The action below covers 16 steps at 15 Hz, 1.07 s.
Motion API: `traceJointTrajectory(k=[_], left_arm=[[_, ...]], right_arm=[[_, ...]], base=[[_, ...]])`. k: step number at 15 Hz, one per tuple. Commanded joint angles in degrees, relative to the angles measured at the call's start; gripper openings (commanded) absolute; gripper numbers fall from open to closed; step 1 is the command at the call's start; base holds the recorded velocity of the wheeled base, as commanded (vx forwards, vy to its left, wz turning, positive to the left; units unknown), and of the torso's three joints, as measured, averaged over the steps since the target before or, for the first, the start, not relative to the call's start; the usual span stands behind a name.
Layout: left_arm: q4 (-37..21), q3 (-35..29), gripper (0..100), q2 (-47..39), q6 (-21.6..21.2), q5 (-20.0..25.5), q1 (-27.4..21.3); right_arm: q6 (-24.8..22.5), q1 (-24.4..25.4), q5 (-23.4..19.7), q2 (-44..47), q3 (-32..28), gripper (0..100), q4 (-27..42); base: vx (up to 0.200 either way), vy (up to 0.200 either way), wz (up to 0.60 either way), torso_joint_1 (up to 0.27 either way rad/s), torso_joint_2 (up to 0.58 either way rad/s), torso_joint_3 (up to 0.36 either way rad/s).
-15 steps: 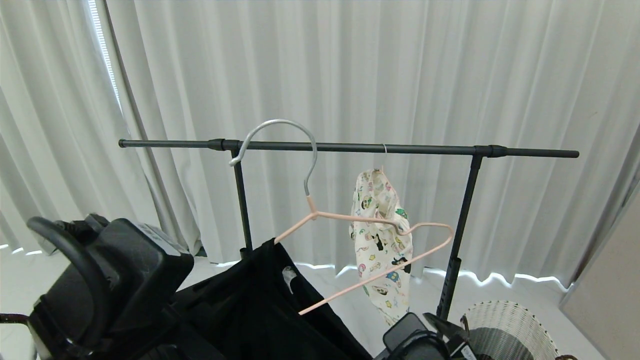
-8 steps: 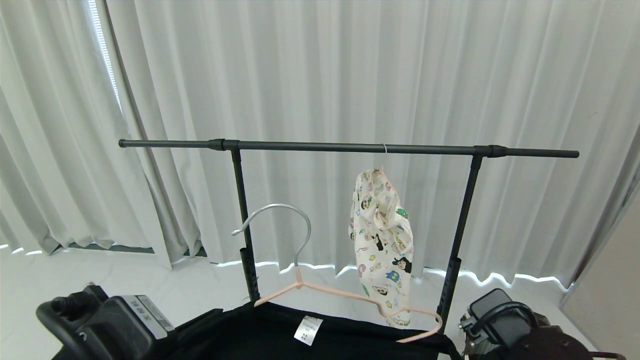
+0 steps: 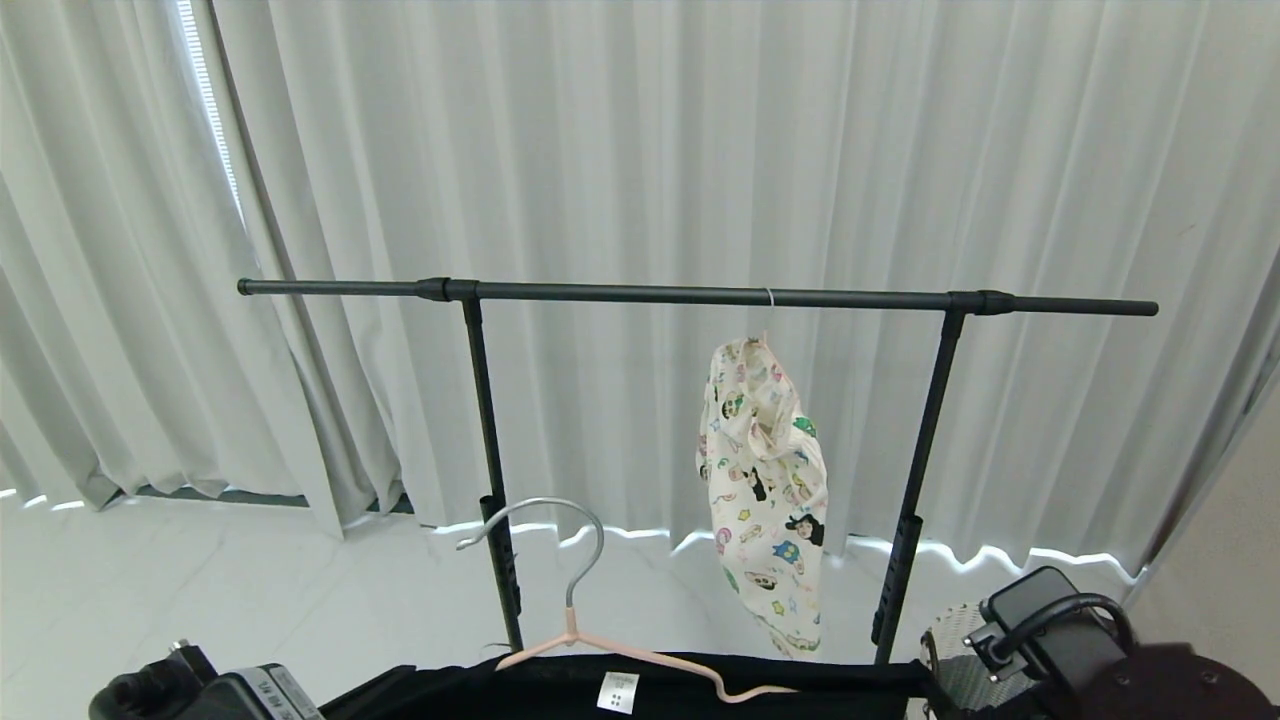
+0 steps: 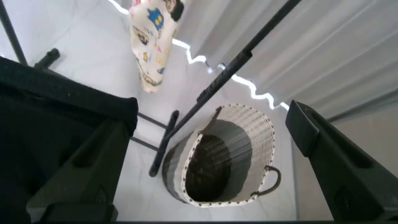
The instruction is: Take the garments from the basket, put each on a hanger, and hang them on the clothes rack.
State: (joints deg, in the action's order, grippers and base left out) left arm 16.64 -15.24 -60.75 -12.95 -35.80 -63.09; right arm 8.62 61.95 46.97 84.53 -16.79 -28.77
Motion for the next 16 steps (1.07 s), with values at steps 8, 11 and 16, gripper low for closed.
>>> traceJointTrajectory(k=[8, 11, 16], left_arm=[[1.4, -0.9, 0, -2.4, -0.1, -1.2, 1.2], [2.8, -0.8, 0, -2.4, 0.0, -0.9, 0.9], [6.2, 2.6, 0, 1.9, -0.1, -0.5, -2.5]], right_arm=[[-0.4, 16.4, -6.2, 1.2, -2.9, 100, -4.4], [-0.4, 20.7, -7.9, 2.9, -3.0, 100, -8.4], [-4.8, 19.4, -16.9, 2.9, -6.3, 100, -9.5]], base=[[0.000, 0.000, 0.00, 0.000, 0.00, 0.000], [0.000, 0.000, 0.00, 0.000, 0.00, 0.000], [0.000, 0.000, 0.00, 0.000, 0.00, 0.000]])
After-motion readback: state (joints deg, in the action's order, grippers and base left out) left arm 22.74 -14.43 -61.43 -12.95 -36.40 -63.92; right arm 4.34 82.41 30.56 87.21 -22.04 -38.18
